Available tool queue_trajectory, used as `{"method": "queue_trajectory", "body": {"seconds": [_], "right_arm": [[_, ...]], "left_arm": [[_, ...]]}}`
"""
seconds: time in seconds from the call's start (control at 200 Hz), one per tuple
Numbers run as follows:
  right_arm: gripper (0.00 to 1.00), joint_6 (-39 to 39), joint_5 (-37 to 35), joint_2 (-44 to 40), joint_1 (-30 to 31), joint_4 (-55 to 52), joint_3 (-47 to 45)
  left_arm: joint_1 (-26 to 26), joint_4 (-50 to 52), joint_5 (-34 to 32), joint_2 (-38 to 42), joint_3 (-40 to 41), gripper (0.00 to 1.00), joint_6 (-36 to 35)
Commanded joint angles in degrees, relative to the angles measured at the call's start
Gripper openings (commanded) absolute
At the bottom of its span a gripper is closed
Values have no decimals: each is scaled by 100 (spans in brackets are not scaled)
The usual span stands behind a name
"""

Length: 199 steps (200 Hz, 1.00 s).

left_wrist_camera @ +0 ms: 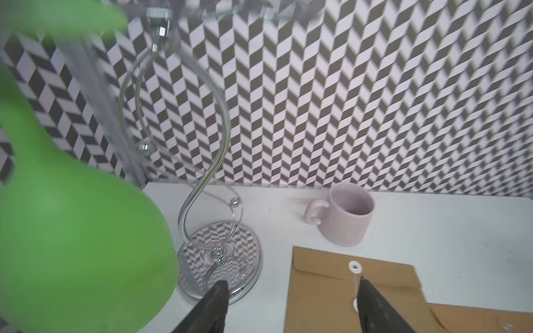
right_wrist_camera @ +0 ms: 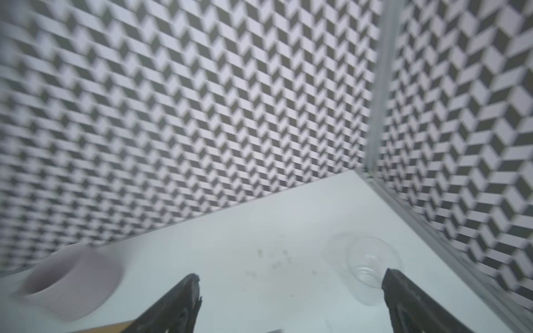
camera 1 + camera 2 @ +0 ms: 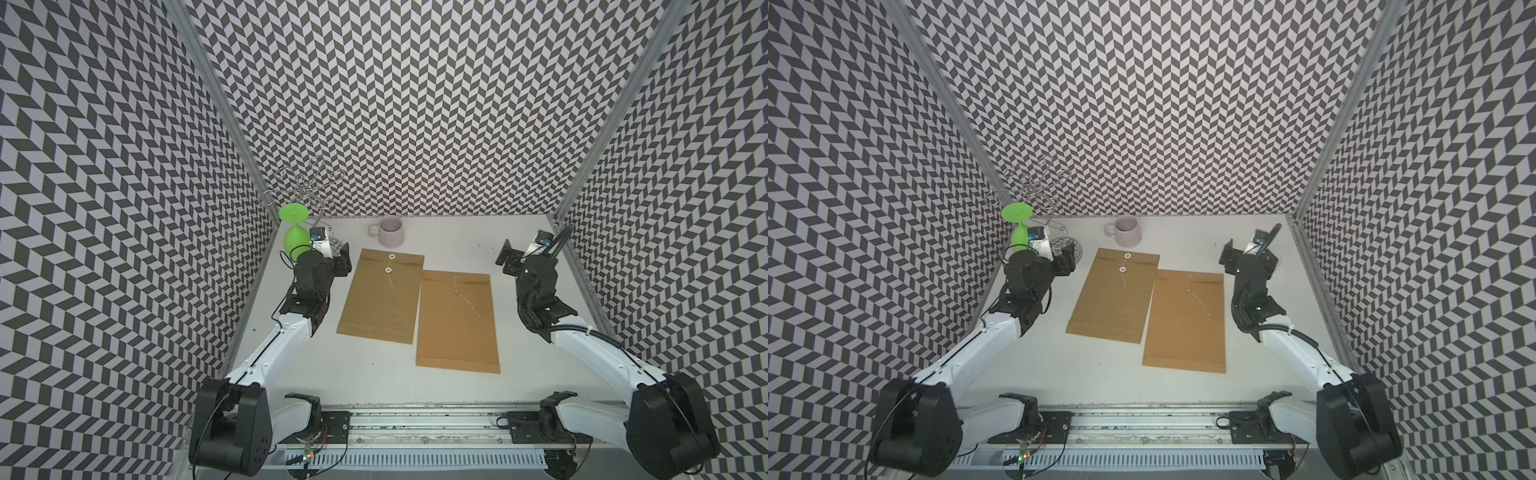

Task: Close the mouth of the file bag
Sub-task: Reset both arms

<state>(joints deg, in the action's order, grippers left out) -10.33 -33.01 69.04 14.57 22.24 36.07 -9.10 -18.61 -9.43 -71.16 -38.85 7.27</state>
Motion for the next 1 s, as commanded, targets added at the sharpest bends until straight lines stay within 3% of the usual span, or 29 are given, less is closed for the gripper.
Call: {"method": "queue_trajectory", "body": {"seconds": [0.0,0.105,0.185,0.235,0.26,0.275,0.315,0.431,0.536,0.646,0.721,0.791,0.991], "right_arm": [[99,-16,-403,357,-204,1249,-492],[99,-75,-532,1109,-228,1749,-771],[99,193,-477,1505,-226,2095,-911],[99,340,-555,1696,-239,2665,-1090],[100,464,-560,1713,-244,2835,-1127],[100,520,-545,1693,-238,2824,-1124],[100,544,-448,1575,-258,2689,-1158],[99,1062,23,1439,-319,4299,-1917],[99,1070,314,1757,-441,5197,-2181],[99,900,711,1581,-600,4284,-1925],[99,849,1070,1727,-789,4425,-1880],[99,801,1421,1716,-940,3850,-1637],[99,787,1667,1692,-1035,4027,-1748]], "left_arm": [[125,-1137,-1661,14,688,71,184],[128,-2031,-2043,-95,1453,71,289],[219,-2725,-2155,-199,1698,77,-37],[407,-3322,-1552,-326,1889,81,-131],[513,-3551,-1179,-413,1935,96,-168],[555,-3633,-1012,-457,1935,99,-237],[558,-3657,-811,-540,1893,100,-393],[593,-3616,-351,-587,1792,100,-604],[598,-4052,-74,-543,1989,100,-743],[640,-4118,-102,-511,2039,100,-703],[626,-3997,-200,-469,2042,100,-657],[633,-3979,-311,-451,2065,100,-594],[653,-3989,-153,-435,2089,100,-640]]}}
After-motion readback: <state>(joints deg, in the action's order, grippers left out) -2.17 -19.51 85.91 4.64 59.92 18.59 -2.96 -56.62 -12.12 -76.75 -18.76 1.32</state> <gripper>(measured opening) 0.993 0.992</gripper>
